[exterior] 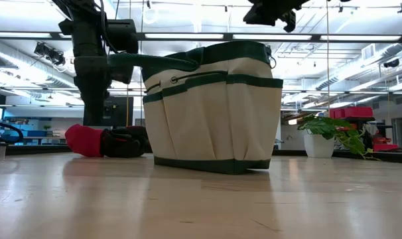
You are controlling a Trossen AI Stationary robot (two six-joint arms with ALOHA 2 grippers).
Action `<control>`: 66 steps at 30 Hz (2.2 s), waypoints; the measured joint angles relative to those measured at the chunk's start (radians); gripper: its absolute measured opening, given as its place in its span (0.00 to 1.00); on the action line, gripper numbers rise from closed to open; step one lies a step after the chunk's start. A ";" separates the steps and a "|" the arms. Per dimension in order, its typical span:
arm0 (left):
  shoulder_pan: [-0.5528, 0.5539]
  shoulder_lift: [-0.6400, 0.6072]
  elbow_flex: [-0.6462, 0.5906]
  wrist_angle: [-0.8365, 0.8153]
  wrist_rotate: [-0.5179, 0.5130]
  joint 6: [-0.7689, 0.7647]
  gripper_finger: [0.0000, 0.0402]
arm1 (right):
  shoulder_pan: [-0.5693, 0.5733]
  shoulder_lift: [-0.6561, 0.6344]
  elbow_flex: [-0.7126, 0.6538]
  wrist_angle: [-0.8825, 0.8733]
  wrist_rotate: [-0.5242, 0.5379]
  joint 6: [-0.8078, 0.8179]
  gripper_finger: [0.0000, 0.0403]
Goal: Pick & Place Garden tools in Gardening bag
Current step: Put the red gloves into the white bag
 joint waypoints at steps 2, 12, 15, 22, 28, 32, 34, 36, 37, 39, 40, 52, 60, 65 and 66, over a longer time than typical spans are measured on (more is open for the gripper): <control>0.000 0.000 0.000 0.008 -0.004 0.000 0.39 | -0.015 -0.012 0.000 -0.051 -0.029 0.024 0.12; 0.000 0.000 0.000 0.012 0.017 0.037 0.39 | -0.024 -0.014 0.000 -0.202 -0.064 0.112 0.12; 0.000 0.000 0.000 0.013 0.021 0.058 0.39 | -0.024 -0.014 0.000 -0.198 -0.077 0.112 0.12; 0.000 0.008 0.001 0.018 -0.037 0.117 0.39 | -0.024 -0.014 0.000 -0.202 -0.156 0.111 0.12; 0.001 0.044 0.001 0.018 -0.088 0.164 0.43 | -0.024 -0.014 0.000 -0.203 -0.167 0.111 0.12; 0.001 0.068 0.001 0.018 -0.111 0.164 0.50 | -0.023 -0.014 0.000 -0.206 -0.167 0.131 0.12; 0.000 0.072 0.001 0.020 -0.147 0.164 0.54 | -0.023 -0.014 0.000 -0.218 -0.167 0.131 0.12; -0.004 0.075 0.001 0.025 -0.180 0.164 0.58 | -0.023 -0.014 0.000 -0.234 -0.167 0.132 0.12; -0.005 0.075 0.001 0.025 -0.193 0.165 0.60 | -0.023 -0.014 0.000 -0.241 -0.167 0.133 0.12; -0.008 0.075 0.001 0.029 -0.204 0.165 0.64 | -0.023 -0.014 0.000 -0.253 -0.168 0.133 0.12; -0.010 0.075 0.001 0.030 -0.205 0.165 0.65 | -0.022 -0.014 0.000 -0.259 -0.168 0.134 0.12; -0.011 0.160 -0.025 0.042 -0.226 0.171 0.68 | -0.017 -0.014 0.000 -0.262 -0.193 0.157 0.12; -0.006 0.220 -0.025 0.113 -0.217 0.158 0.66 | -0.017 -0.014 0.000 -0.263 -0.193 0.155 0.12; -0.006 0.224 -0.025 0.122 -0.217 0.156 0.54 | -0.017 -0.014 0.000 -0.266 -0.193 0.149 0.12; -0.006 0.223 -0.025 0.123 -0.217 0.156 0.50 | -0.017 -0.014 0.000 -0.269 -0.193 0.149 0.12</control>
